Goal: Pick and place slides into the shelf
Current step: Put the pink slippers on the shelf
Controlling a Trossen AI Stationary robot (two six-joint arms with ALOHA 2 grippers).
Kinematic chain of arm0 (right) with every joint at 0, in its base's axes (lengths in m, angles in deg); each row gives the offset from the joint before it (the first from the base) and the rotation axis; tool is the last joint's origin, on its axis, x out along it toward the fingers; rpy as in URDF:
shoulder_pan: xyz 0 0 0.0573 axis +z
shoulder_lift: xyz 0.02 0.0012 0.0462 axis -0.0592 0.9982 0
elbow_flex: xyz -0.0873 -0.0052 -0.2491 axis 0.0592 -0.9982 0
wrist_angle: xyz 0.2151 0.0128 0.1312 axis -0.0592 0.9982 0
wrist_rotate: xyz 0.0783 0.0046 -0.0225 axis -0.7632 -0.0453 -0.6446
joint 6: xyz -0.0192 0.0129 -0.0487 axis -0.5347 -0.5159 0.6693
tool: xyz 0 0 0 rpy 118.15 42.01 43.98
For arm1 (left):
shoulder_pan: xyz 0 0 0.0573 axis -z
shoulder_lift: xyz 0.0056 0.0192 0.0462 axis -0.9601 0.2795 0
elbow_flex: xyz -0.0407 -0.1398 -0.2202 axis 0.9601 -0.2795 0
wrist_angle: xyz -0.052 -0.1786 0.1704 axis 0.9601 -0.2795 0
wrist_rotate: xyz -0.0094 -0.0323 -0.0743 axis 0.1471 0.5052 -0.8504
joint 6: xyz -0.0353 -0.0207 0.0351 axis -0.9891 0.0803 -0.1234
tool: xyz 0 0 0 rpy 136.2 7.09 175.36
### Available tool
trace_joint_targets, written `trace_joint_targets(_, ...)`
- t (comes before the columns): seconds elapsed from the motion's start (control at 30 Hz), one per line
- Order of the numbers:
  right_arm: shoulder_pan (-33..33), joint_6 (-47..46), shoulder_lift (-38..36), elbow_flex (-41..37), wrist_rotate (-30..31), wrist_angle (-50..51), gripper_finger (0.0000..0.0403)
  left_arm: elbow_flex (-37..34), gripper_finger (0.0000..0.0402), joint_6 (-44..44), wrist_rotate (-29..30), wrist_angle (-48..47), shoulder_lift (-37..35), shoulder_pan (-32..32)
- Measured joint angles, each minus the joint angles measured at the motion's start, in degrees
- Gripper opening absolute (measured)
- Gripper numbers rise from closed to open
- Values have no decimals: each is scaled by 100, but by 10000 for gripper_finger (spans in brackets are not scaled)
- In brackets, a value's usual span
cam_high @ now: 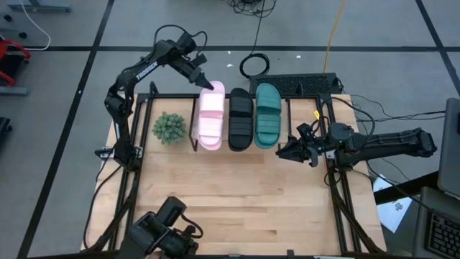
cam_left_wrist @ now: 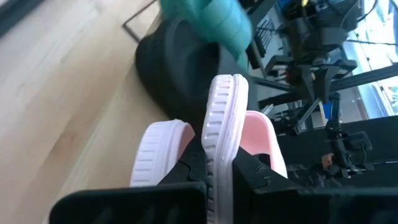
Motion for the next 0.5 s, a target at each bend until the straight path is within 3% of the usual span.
trace_joint_targets(0.5, 0, 0, 0, 0, 1, 0, 118, 0, 12, -276, 207, 129, -17, 61)
